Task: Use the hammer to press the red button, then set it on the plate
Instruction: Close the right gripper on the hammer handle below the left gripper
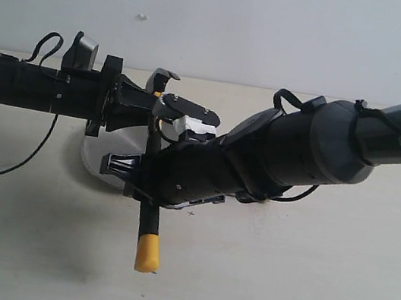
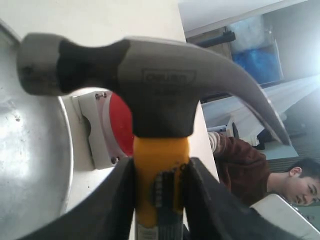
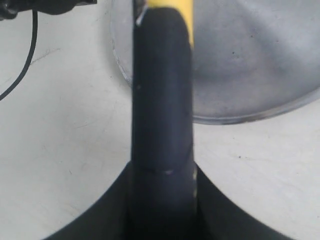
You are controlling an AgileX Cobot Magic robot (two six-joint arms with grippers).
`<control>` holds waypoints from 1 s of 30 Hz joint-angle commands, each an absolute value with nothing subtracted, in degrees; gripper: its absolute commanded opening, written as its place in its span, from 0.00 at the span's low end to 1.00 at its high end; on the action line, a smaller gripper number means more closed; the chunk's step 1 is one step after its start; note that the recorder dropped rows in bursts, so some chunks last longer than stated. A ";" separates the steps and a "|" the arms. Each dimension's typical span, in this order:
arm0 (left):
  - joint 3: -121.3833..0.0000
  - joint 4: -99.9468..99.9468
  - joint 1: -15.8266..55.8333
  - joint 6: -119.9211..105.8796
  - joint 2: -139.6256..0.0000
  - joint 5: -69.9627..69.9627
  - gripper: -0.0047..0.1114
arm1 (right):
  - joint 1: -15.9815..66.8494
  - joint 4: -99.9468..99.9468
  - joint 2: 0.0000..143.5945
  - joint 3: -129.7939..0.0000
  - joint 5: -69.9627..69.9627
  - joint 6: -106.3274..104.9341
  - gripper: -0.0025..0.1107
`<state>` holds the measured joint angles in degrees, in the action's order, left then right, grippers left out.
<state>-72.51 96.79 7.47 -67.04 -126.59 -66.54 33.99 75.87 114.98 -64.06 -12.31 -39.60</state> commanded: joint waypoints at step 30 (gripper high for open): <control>-72.50 91.72 4.16 -65.53 -125.31 -69.96 0.56 | 32.67 72.96 106.78 -64.41 -10.61 -41.88 0.02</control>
